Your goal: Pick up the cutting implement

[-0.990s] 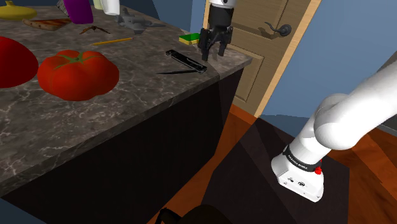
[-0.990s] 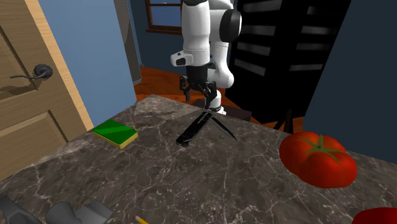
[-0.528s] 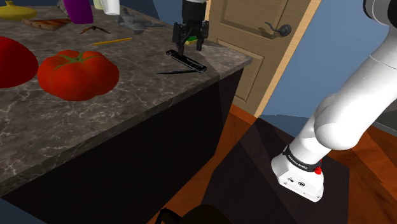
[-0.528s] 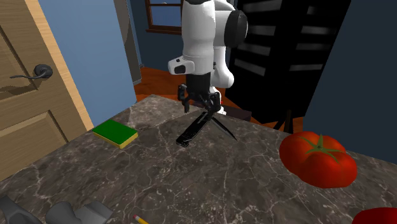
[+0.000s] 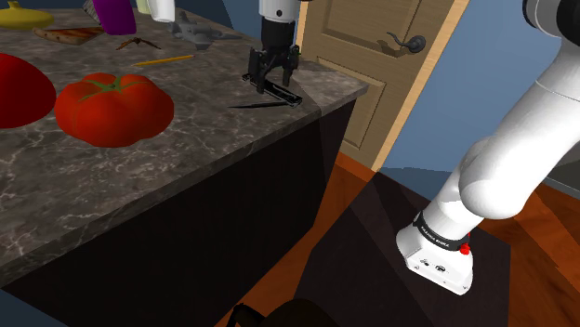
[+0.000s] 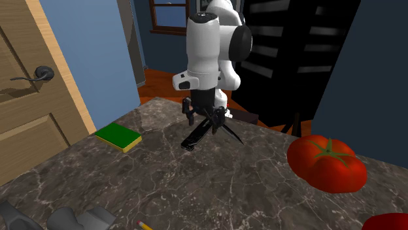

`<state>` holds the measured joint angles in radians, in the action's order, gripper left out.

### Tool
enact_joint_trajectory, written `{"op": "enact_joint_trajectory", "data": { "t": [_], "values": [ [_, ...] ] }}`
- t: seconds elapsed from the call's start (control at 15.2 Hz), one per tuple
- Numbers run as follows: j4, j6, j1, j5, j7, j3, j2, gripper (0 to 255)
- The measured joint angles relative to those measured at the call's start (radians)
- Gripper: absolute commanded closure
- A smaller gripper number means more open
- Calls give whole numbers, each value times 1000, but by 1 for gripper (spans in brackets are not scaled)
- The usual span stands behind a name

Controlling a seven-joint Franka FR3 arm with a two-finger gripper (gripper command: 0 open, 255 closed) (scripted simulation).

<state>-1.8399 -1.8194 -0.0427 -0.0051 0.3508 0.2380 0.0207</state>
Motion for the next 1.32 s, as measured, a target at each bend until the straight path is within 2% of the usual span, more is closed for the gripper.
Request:
{"op": "enact_joint_trajectory", "data": {
  "t": [0.07, 0.79, 1.32],
  "values": [
    [-6, -6, -1, 0, 1, 1, 0, 255],
    [-3, -5, -2, 2, 2, 3, 4, 255],
    [98, 97, -1, 0, 2, 1, -1, 255]
  ]
}}
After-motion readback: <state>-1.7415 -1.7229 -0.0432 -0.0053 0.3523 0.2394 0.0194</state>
